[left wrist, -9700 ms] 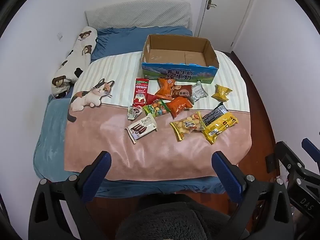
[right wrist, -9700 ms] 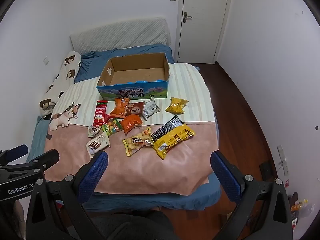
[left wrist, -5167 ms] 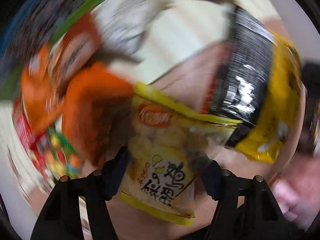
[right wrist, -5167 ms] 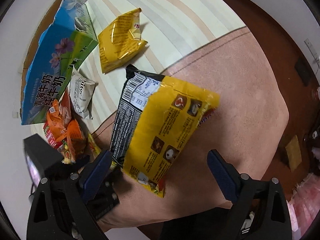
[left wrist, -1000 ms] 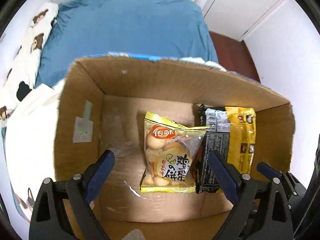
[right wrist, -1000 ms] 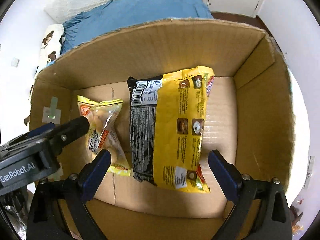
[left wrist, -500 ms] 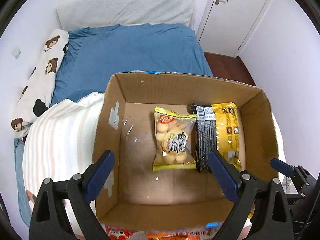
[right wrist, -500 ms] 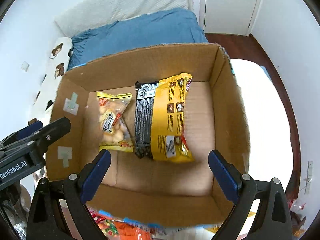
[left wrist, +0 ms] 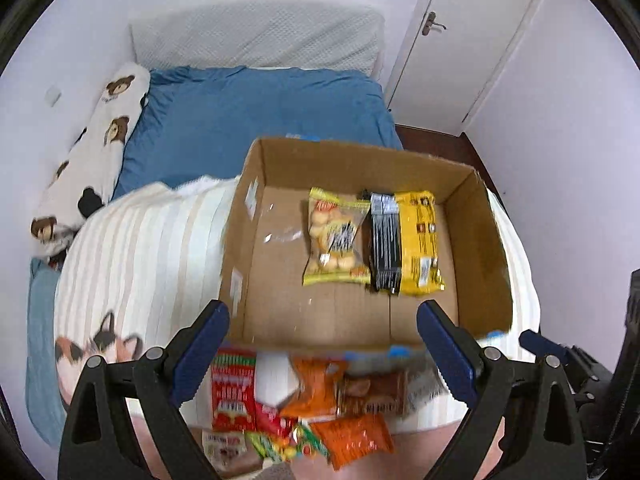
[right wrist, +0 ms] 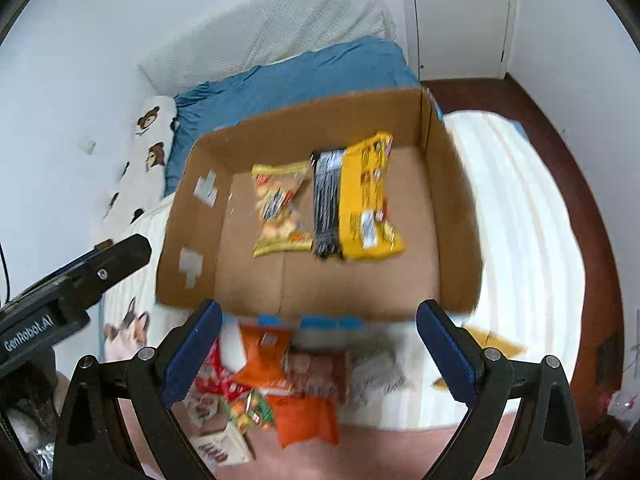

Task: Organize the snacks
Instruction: 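Grasp the Franzzi cookie pack with the left tool while the right tool grasps an orange chip bag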

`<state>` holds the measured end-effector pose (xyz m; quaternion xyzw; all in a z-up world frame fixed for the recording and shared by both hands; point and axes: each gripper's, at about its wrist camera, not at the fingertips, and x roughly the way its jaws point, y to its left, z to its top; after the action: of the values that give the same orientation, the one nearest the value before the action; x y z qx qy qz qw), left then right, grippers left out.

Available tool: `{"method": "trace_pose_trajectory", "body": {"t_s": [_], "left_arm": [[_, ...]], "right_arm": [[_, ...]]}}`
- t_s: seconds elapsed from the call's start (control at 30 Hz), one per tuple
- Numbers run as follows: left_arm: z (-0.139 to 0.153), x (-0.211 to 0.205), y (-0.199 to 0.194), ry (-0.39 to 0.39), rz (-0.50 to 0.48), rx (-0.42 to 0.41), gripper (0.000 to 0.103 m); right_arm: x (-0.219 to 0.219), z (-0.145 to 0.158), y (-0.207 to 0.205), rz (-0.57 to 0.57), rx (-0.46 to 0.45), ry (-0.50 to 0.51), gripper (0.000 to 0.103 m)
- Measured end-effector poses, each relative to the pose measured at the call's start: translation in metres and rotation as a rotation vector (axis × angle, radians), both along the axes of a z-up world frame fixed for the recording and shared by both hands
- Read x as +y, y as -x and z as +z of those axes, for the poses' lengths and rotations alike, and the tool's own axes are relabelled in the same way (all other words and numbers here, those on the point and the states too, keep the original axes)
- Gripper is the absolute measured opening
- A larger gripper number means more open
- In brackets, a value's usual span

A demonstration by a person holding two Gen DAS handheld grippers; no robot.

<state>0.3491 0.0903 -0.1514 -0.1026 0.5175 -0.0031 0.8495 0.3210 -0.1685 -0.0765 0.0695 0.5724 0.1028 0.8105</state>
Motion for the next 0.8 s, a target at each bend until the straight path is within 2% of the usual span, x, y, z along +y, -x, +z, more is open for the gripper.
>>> {"method": "trace_pose_trajectory", "body": {"t_s": [0.2,0.4,0.5,0.57,0.8], "left_arm": [[-0.030,0.018,0.049,-0.015,0.053,0.066,0.096],[-0.088,0.053,0.107,-0.063,0.123,0.201,0.096],[-0.116,0.063,0.134,-0.093,0.118,0.257,0.096],[-0.136,0.061,0.151,-0.111,0.060,0.300,0.096],[-0.205,0.014,0.185,-0.213,-0.273,0.454,0.096]], "right_arm": [[-0.001,-0.048,0.040,-0.015,0.127,-0.061,0.100],[0.007,-0.108,0.076,-0.035,0.275,-0.128,0.100],[0.011,-0.135,0.091,-0.051,0.336,-0.149,0.100],[0.012,-0.150,0.099,-0.060,0.364,-0.169,0.100],[0.009,-0.171,0.122,-0.070,0.397,-0.141,0.100]]}}
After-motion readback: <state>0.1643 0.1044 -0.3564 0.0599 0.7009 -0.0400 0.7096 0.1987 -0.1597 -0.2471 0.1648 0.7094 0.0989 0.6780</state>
